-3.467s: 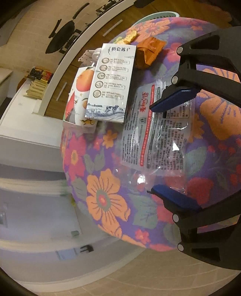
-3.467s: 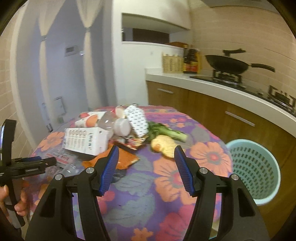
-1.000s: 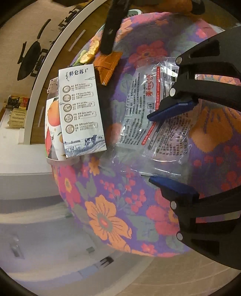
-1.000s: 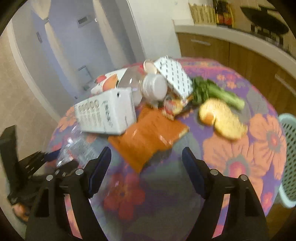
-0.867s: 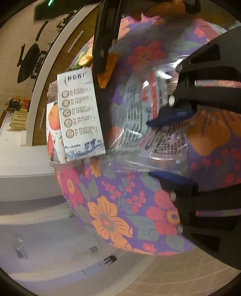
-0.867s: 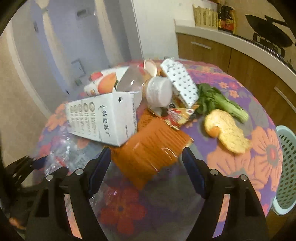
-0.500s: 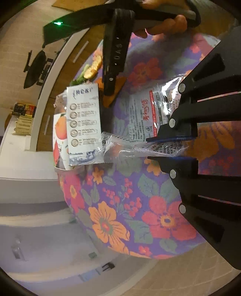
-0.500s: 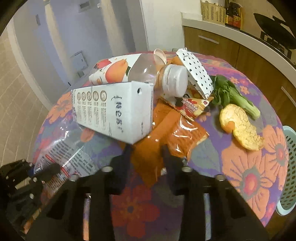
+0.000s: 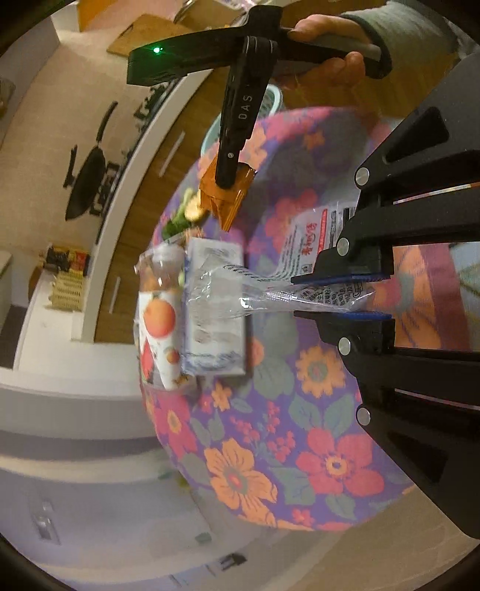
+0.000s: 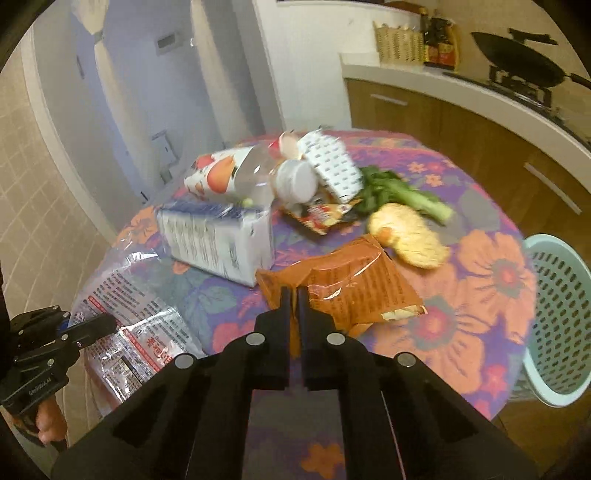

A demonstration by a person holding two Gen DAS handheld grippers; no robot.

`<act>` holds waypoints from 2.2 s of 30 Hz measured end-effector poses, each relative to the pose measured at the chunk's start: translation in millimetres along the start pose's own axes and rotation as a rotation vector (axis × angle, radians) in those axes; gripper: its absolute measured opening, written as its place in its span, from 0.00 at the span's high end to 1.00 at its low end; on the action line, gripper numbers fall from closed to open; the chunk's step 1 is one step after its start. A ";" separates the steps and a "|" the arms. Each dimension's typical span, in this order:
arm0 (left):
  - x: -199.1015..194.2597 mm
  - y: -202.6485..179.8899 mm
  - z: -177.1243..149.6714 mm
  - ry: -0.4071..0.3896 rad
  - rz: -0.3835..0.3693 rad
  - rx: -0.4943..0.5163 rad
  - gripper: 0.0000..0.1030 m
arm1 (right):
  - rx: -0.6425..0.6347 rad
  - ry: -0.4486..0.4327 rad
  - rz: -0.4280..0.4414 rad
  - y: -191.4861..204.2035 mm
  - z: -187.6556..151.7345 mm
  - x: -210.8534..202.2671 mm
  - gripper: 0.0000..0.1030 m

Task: Collect trash
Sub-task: 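Carry both bags over the blue basket and open the right tool to drop the orange bag, then open the left tool to drop the clear bag into the basket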

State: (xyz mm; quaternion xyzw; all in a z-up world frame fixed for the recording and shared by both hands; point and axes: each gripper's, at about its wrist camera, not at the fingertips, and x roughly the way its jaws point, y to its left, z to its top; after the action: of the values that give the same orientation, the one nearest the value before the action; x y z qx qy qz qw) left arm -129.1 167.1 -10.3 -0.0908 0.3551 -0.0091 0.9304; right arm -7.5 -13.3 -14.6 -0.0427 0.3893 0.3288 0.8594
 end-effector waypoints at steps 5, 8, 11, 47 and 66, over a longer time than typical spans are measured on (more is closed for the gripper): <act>2.6 -15.6 9.0 -0.018 -0.038 0.016 0.91 | 0.003 -0.053 -0.011 -11.7 5.7 -17.9 0.98; 5.7 -24.8 18.4 -0.039 -0.063 0.020 0.91 | 0.015 -0.075 -0.028 -23.5 4.6 -26.4 0.98; 12.1 -35.0 32.4 -0.054 -0.109 0.014 0.91 | 0.041 -0.098 -0.043 -40.9 2.9 -37.6 0.98; 217.6 -303.5 140.0 0.056 -0.309 0.322 0.91 | 0.483 -0.123 -0.352 -302.2 -53.1 -57.7 0.98; 274.8 -338.0 121.4 0.156 -0.298 0.390 0.61 | 0.516 -0.087 -0.438 -328.6 -74.4 -56.1 0.95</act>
State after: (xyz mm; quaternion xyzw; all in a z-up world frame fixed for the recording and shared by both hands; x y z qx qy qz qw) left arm 172.8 -167.9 -43.3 0.0400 0.3999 -0.2215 0.8885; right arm 114.5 -324.0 -87.2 0.1076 0.4041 0.0287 0.9079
